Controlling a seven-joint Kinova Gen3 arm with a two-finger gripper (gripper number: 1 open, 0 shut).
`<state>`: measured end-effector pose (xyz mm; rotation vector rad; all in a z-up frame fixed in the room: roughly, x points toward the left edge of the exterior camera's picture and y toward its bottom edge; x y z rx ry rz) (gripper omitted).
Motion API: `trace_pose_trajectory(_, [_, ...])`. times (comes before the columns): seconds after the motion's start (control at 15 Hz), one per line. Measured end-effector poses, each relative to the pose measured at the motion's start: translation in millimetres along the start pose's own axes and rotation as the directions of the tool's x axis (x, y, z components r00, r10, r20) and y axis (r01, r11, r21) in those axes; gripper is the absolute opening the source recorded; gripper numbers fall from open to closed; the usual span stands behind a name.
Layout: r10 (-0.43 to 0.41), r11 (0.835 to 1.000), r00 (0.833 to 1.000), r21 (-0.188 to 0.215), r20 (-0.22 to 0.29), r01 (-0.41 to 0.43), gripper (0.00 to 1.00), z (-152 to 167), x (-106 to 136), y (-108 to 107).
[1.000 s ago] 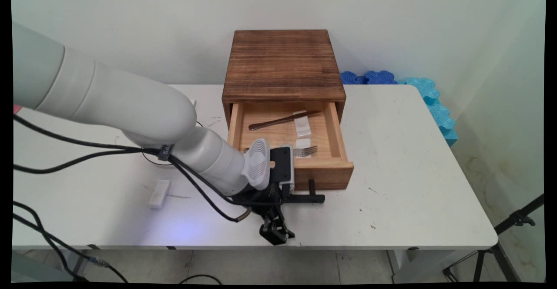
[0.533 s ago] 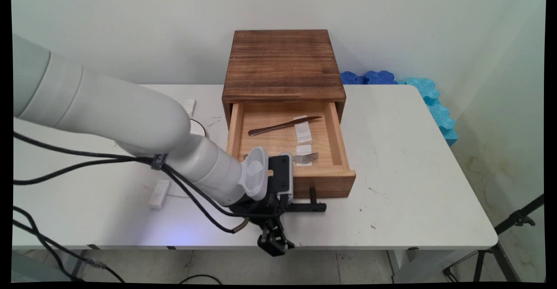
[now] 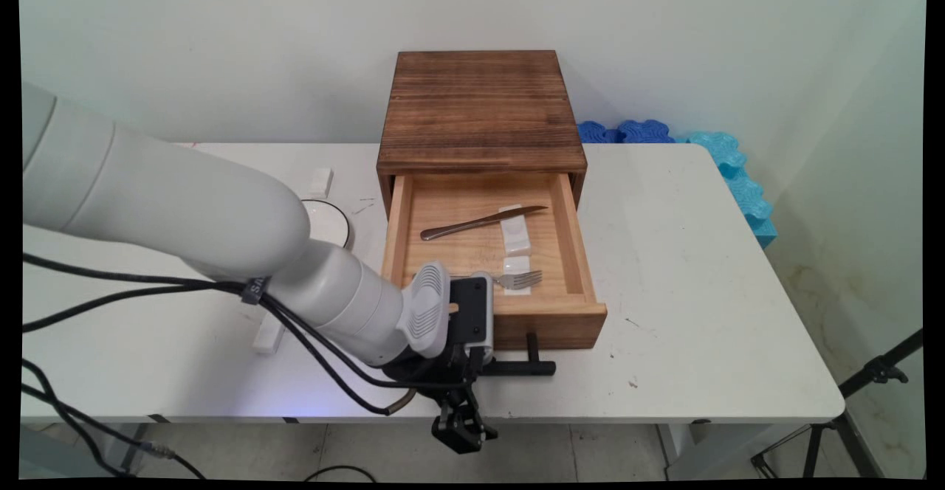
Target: Open the drawer
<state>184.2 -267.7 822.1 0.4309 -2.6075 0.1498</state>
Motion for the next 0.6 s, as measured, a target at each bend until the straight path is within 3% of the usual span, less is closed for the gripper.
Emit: trace_pose_trajectory(0.6, [0.005,1.000,1.000,-0.012,-0.008,-0.005,1.00,-6,-3,16])
